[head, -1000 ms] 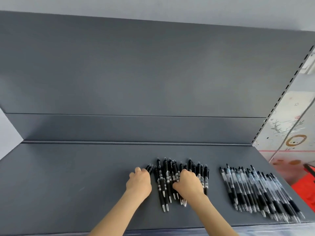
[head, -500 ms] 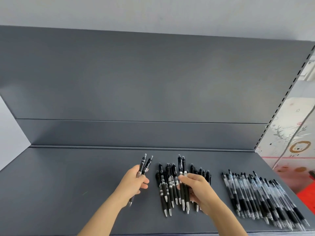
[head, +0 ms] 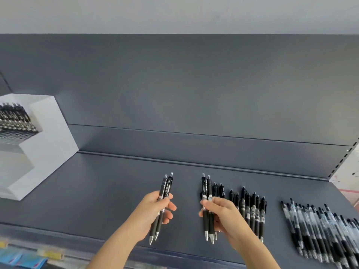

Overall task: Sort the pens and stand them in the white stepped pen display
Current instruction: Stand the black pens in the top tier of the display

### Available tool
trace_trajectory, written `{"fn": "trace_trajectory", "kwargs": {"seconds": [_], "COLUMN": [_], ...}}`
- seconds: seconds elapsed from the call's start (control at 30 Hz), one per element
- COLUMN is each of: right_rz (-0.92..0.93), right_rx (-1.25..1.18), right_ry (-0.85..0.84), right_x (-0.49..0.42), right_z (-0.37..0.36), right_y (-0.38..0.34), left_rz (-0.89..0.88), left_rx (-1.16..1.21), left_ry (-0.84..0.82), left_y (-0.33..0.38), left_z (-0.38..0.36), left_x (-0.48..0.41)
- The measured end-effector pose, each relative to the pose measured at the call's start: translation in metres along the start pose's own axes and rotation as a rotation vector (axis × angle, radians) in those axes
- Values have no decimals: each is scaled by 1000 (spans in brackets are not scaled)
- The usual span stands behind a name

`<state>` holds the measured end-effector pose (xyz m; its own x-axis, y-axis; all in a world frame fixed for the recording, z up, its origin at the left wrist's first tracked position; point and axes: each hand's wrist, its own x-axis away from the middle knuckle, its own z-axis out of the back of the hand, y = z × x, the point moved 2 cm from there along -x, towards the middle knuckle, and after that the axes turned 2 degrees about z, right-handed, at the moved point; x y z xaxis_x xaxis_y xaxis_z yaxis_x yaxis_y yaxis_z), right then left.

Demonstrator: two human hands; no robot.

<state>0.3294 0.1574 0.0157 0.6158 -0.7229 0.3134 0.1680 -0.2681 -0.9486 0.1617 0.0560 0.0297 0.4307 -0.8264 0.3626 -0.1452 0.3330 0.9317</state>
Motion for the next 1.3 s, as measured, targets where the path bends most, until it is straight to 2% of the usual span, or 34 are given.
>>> {"fn": "trace_trajectory", "kwargs": {"seconds": [0.23, 0.53, 0.7, 0.9, 1.07, 1.3], "right_rz": [31, 63, 48, 61, 145, 234], "right_rx": [107, 173, 179, 208, 205, 218], "right_ry": [-87, -226, -249, -298, -310, -277], "right_x": [-4, -5, -9, -31, -55, -84], "right_z": [-76, -268, -352, -411, -444, -477], "right_y": [-11, -22, -25, -36, -54, -78], "left_rz": [-6, -58, -78, -107, -132, -166], "left_rx": [82, 140, 142, 279, 337, 398], "left_ry": [46, 209, 199, 248, 308, 288], "left_y": [-11, -35, -35, -25, -7, 22], "left_z": [72, 247, 322, 367, 388, 413], "left_x": [30, 82, 97, 93, 75, 53]}}
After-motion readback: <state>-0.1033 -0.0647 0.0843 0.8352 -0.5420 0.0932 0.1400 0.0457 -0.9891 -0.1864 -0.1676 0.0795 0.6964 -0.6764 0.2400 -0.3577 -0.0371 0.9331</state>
